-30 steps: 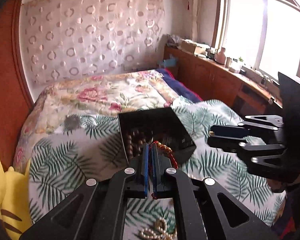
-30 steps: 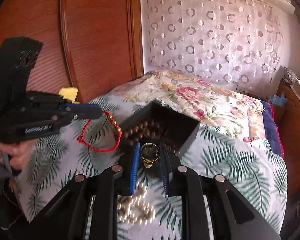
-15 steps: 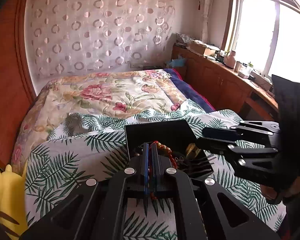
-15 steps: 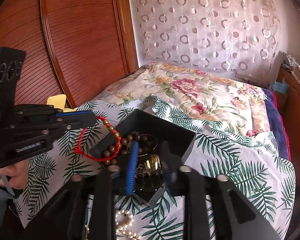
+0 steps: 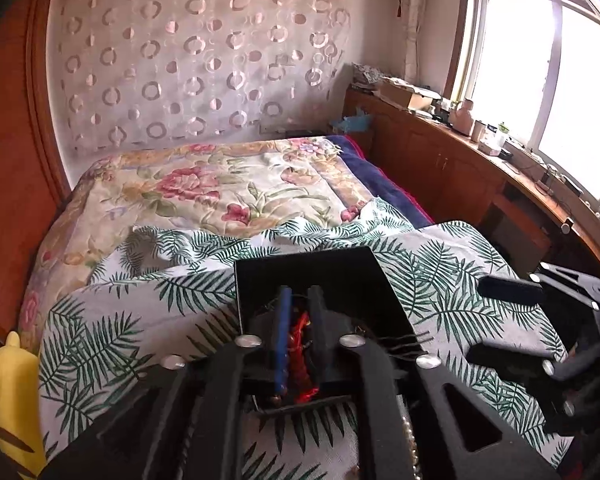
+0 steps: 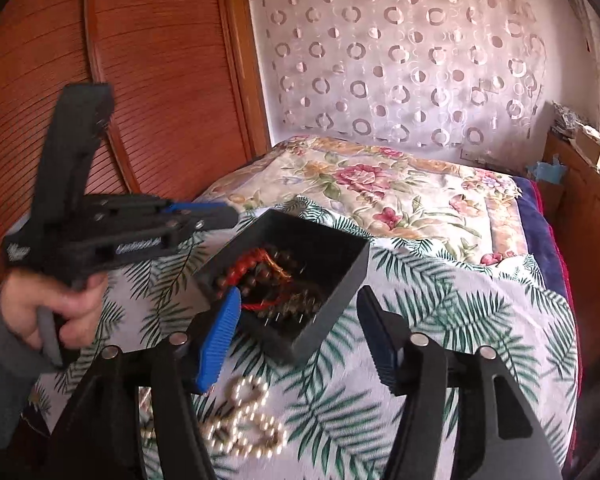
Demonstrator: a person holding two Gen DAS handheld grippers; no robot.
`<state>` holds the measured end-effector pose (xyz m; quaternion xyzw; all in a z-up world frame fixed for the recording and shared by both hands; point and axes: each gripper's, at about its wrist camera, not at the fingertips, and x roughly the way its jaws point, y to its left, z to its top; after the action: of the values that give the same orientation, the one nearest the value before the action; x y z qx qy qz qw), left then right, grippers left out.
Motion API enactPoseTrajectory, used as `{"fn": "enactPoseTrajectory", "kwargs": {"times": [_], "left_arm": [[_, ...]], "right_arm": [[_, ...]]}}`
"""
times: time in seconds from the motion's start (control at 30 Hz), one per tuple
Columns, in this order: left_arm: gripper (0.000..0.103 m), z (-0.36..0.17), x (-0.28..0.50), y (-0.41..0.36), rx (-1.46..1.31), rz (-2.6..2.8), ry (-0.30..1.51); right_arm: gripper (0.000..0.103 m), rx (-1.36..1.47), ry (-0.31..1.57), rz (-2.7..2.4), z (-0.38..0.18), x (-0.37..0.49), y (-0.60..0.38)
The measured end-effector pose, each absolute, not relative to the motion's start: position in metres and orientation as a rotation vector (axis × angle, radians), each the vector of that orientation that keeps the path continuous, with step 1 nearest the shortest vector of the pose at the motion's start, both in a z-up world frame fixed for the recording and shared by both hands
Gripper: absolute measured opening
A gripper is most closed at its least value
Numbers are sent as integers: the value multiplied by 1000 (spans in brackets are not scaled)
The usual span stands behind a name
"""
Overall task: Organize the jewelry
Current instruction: 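Carry the red bracelet and gold ring into the black box and open both grippers, then grasp a pearl necklace with the right gripper while the left gripper grasps the long pearl strand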
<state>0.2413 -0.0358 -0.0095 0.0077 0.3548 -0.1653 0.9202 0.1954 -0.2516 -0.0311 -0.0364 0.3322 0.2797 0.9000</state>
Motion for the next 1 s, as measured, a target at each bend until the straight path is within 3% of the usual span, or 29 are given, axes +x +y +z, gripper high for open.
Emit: {"fn": "enactPoseTrajectory", "kwargs": {"times": [0.07, 0.13, 0.2, 0.27, 0.4, 0.63, 1.0], "left_arm": [[44, -10, 234, -34, 15, -329, 719], [54, -13, 222, -30, 17, -328, 707], [74, -18, 209, -25, 18, -318, 700], [85, -21, 197, -20, 26, -303, 686], [90, -29, 172, -11, 39, -293, 680], [94, -45, 124, 2, 43, -321, 671], [94, -69, 78, 28, 22, -293, 719]], "right_arm": [[63, -78, 694, 581, -35, 183, -254], [63, -84, 697, 597, -41, 169, -256], [63, -88, 710, 613, -50, 156, -257], [63, -95, 723, 620, -56, 148, -257], [62, -115, 752, 630, -73, 131, -253], [41, -171, 820, 653, -98, 125, -239], [26, -192, 899, 677, -111, 141, -217]]}}
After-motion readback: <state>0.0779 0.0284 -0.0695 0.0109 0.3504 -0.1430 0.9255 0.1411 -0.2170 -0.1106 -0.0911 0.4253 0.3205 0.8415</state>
